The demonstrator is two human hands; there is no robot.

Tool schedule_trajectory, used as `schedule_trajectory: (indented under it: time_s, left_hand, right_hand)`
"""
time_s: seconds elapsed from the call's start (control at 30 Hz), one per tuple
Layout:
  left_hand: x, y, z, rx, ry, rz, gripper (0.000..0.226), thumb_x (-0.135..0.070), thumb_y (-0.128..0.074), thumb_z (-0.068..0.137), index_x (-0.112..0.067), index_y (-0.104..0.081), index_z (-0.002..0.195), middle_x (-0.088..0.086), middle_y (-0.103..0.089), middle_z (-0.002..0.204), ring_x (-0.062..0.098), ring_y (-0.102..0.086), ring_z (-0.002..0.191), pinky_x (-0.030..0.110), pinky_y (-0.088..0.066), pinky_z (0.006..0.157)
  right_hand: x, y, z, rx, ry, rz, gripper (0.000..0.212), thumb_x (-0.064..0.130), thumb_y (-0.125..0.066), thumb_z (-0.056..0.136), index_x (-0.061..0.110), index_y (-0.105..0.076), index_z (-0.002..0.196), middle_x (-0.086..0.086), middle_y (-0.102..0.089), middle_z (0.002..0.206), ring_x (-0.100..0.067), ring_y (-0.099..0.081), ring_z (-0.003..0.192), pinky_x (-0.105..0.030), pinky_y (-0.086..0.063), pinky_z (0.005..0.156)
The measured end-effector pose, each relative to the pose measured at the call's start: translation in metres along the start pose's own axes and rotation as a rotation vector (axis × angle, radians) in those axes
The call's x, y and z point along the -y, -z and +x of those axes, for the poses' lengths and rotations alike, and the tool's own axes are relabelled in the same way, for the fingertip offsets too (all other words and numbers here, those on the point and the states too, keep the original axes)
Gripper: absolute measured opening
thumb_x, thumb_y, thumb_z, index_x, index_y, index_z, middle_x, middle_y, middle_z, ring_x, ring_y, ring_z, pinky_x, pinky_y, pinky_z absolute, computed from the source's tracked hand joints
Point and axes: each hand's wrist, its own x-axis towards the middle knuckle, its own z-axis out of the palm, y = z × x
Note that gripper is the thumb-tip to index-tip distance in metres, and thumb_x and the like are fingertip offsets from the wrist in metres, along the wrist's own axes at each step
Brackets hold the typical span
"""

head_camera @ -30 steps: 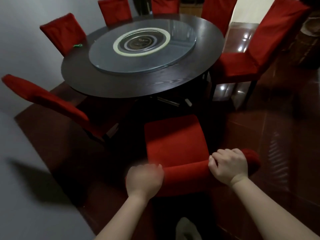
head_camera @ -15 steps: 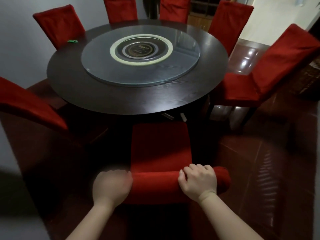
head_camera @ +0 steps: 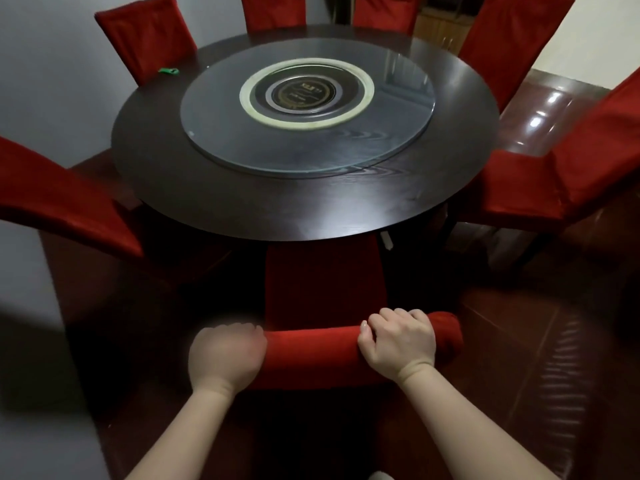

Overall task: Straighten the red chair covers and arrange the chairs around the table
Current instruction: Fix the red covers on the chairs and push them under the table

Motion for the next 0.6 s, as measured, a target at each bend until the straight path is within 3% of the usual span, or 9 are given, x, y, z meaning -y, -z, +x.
schedule_trajectory:
  time_s: [0.23,0.33,0.5,0.6]
  left_hand:
    - [-0.005,-0.006,0.006,0.039,-0.011,0.025,0.047,-0.04,-0.037,0.087,-0.017,-0.064,0.054,0.0,-0.059,0.051,0.028,-0.057,0.045,0.034,-0.043,0.052]
    - [-0.007,-0.002,0.008,0.17,0.035,0.091,0.053,-0.048,-0.03,0.089,-0.019,-0.065,0.062,0.0,-0.063,0.057,0.028,-0.061,0.051,0.035,-0.043,0.055]
    - [-0.02,0.012,0.005,0.353,0.12,0.193,0.046,-0.053,-0.025,0.097,-0.023,-0.059,0.093,0.001,-0.071,0.09,0.025,-0.068,0.084,0.037,-0.041,0.072]
    - [-0.036,0.025,0.008,0.404,0.143,0.164,0.062,-0.065,-0.013,0.096,-0.024,-0.059,0.101,0.0,-0.07,0.099,0.023,-0.066,0.095,0.04,-0.042,0.083]
  right_hand:
    - [-0.014,-0.006,0.005,0.005,0.043,0.019,0.036,0.037,-0.049,0.082,0.018,-0.06,0.054,0.003,-0.054,0.053,-0.021,-0.052,0.049,-0.034,-0.04,0.055]
    - [-0.012,0.002,0.005,0.108,0.017,0.042,0.039,0.04,-0.047,0.084,0.019,-0.062,0.056,0.003,-0.056,0.055,-0.021,-0.054,0.051,-0.034,-0.041,0.057]
    - [-0.023,0.022,0.004,0.457,0.016,0.066,0.047,0.05,-0.032,0.097,0.02,-0.066,0.085,0.003,-0.066,0.088,-0.021,-0.06,0.088,-0.038,-0.039,0.083]
    - [-0.042,0.044,0.0,0.54,0.042,0.05,0.048,0.057,-0.029,0.098,0.025,-0.063,0.112,0.004,-0.063,0.115,-0.02,-0.053,0.111,-0.038,-0.033,0.098]
